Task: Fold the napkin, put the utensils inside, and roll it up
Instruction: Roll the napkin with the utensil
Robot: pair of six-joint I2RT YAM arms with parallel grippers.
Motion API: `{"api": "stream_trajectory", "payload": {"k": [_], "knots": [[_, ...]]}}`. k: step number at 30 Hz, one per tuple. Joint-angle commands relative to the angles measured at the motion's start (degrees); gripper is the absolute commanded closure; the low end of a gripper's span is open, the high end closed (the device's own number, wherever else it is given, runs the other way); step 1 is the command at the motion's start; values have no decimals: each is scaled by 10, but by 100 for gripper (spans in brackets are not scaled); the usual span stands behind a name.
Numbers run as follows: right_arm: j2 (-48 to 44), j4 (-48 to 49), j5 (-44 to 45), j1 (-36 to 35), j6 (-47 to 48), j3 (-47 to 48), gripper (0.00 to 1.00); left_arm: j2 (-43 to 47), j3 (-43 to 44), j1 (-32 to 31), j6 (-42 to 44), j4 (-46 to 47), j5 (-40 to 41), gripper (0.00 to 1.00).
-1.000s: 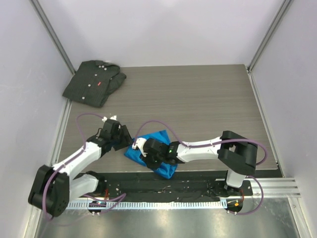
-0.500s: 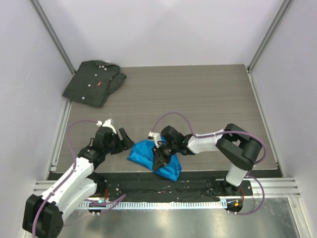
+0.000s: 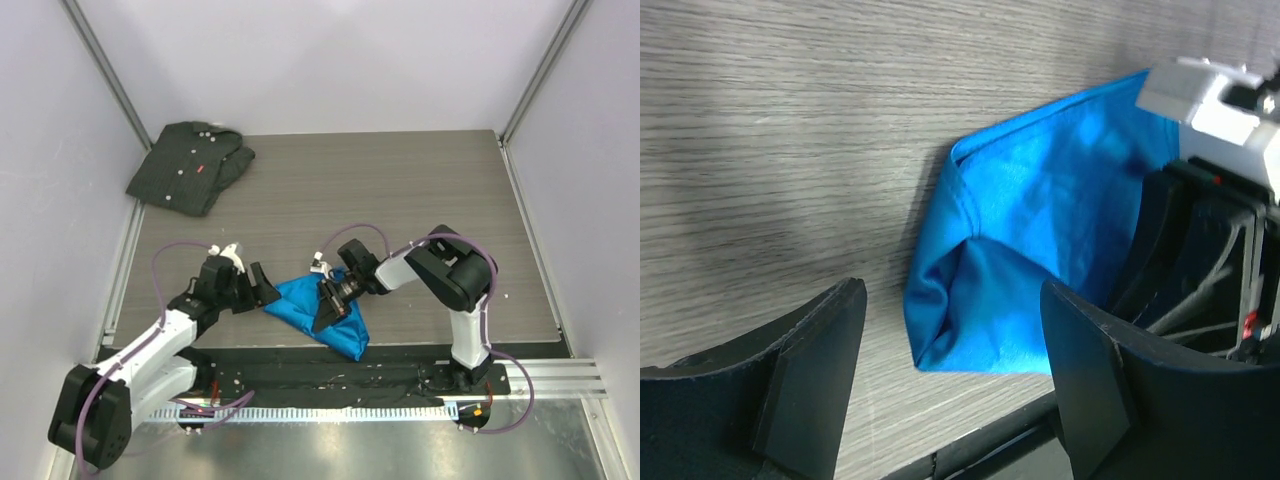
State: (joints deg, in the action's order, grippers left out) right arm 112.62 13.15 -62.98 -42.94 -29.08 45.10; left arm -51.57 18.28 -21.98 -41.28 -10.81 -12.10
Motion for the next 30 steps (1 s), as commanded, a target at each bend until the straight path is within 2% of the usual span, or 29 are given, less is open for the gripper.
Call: {"api": "stream_trajectory", "payload": {"k": [1, 6, 11, 12, 13, 15, 16, 18, 19, 20, 21, 24, 25, 26, 30], "knots": [[34, 44, -43, 16, -43, 17, 83, -14, -5, 3, 16, 54, -19, 26], [61, 52, -52, 23, -45, 24, 83, -43, -11, 3, 16, 83, -22, 27], [73, 57, -53, 26, -45, 28, 83, -97, -4, 3, 16, 106, -32, 36], [74, 58, -52, 26, -45, 29, 83, -107, -1, 3, 16, 119, -42, 41], [78, 58, -52, 27, -46, 30, 83, -122, 0, 2, 16, 124, -48, 52], [79, 60, -49, 28, -46, 31, 83, -132, 3, 2, 17, 131, -56, 63], [78, 58, -48, 27, -46, 32, 83, -139, 5, 2, 19, 131, -56, 75], [66, 52, -39, 28, -46, 32, 82, -143, 9, 2, 21, 121, -53, 87], [58, 40, -32, 28, -30, 34, 80, -145, 14, 2, 22, 114, -46, 97], [50, -15, -24, 27, -10, 45, 78, -146, 17, 2, 22, 110, -44, 100], [25, -49, 4, 27, 10, 52, 75, -148, 21, 2, 24, 90, -45, 100], [-41, -179, 59, 28, 89, 73, 53, -143, 39, 2, 23, 39, -24, 100], [-62, -205, 101, 27, 108, 76, 39, -142, 45, 2, 20, 25, -16, 100], [-81, -236, 118, 26, 127, 75, 33, -141, 57, 2, 17, 7, 1, 100], [-176, -298, 255, 3, 163, 67, 16, -144, 87, 2, 13, -55, 27, 100]]}}
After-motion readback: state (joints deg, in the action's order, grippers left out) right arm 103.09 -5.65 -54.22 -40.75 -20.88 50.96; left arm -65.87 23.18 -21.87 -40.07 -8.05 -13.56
